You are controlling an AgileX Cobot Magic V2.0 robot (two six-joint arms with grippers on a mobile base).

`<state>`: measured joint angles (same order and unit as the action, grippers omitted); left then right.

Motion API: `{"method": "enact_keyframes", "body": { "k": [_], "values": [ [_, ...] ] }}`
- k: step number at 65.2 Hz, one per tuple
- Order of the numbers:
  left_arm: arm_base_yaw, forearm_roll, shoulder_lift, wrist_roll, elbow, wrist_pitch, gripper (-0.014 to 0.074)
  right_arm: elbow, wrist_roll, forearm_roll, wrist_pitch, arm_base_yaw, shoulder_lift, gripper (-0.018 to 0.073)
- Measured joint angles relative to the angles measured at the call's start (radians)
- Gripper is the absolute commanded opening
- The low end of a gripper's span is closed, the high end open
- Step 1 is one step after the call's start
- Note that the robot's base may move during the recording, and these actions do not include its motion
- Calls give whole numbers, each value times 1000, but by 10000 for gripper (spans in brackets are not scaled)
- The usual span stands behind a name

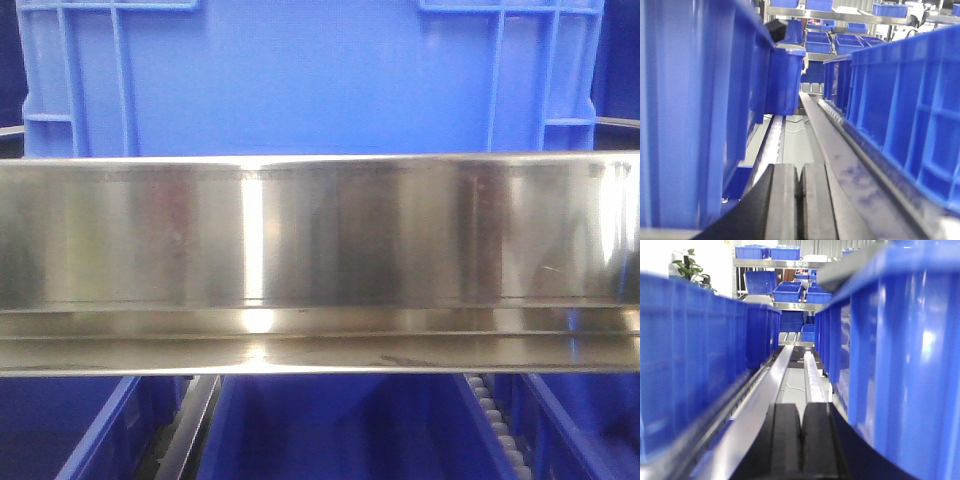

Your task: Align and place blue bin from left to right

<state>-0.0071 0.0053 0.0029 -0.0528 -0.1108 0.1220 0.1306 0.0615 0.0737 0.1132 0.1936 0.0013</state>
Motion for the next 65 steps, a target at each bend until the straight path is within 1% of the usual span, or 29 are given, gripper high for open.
{"method": "enact_keyframes", "body": {
  "k": [10, 14, 22, 33, 46, 53, 61, 65],
  "values": [
    [0, 2, -2, 0, -148, 149, -111, 157, 0, 0, 150, 0, 0, -79],
    [0, 2, 6, 0, -209, 189, -111, 213, 0, 0, 195, 0, 12, -79],
    [0, 4, 66, 0, -315, 249, -111, 303, 0, 0, 235, 0, 66, -79],
    [0, 4, 226, 0, -458, 281, -111, 440, 0, 0, 246, 0, 205, -79],
    [0, 2, 456, 0, -643, 375, -111, 594, 0, 2, 268, 0, 408, -79],
    [0, 2, 580, 0, -760, 424, -111, 696, 0, 4, 315, 0, 529, -79],
    [0, 2, 696, 0, -874, 431, -111, 819, 0, 4, 381, 0, 654, -79],
    [0, 2, 740, 0, -905, 408, -111, 863, 0, 4, 398, 0, 708, -79]
  ]
}}
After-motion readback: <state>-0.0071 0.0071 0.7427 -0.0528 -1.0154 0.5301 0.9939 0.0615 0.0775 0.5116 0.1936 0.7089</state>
